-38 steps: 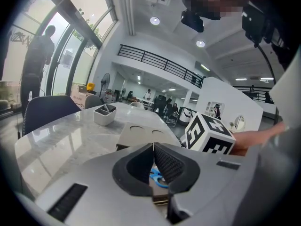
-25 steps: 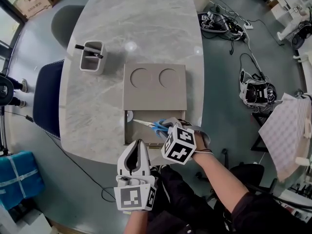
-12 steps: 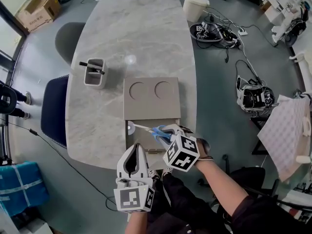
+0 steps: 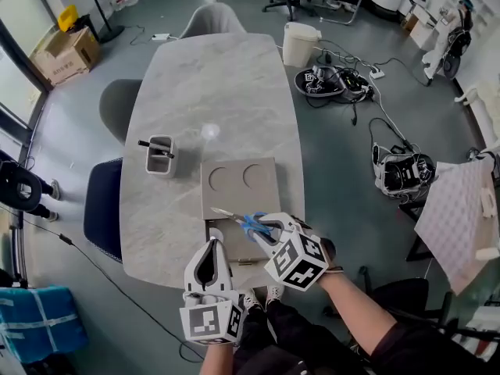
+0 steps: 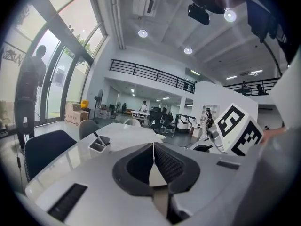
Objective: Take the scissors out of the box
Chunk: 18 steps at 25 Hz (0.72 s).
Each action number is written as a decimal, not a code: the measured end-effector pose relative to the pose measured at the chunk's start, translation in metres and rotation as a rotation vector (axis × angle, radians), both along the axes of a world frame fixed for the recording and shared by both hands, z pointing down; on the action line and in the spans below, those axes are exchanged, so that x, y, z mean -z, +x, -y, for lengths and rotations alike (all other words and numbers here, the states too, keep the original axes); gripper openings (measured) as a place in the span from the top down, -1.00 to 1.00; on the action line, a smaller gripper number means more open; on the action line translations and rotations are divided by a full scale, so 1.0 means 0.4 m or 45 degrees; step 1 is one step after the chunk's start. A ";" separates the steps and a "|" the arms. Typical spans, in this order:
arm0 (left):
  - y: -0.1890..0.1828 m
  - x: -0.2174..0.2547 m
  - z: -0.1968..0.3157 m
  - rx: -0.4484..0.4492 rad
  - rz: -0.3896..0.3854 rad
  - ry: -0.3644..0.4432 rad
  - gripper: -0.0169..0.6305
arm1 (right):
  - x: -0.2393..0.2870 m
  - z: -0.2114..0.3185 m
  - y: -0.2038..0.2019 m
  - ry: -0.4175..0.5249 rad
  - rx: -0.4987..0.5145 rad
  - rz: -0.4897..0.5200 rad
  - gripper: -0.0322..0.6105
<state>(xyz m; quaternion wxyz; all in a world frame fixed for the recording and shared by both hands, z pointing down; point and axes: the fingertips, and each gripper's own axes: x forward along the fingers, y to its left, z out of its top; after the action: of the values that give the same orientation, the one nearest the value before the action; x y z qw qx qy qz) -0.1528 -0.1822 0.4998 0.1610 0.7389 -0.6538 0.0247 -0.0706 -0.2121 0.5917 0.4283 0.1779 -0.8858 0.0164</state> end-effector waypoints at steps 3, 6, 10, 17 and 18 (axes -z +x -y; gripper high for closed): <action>-0.002 0.054 0.006 -0.003 0.012 0.036 0.90 | 0.072 0.009 0.005 0.043 -0.043 0.068 0.66; 0.005 0.098 0.010 -0.011 0.015 0.065 0.90 | 0.134 0.006 0.013 0.067 -0.069 0.129 0.66; 0.015 0.153 0.013 -0.034 0.030 0.106 0.90 | 0.209 -0.005 0.019 0.111 -0.098 0.198 0.66; 0.044 0.249 0.021 -0.060 0.049 0.187 0.90 | 0.327 -0.013 0.051 0.178 -0.188 0.380 0.66; 0.046 0.263 0.023 -0.064 0.053 0.199 0.90 | 0.343 -0.012 0.050 0.187 -0.200 0.419 0.66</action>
<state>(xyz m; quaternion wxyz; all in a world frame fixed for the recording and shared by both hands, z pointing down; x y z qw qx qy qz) -0.1346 -0.1914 0.3947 0.0884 0.7647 -0.6382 -0.0070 -0.0504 -0.2072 0.4546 0.2608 0.2720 -0.9262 0.0141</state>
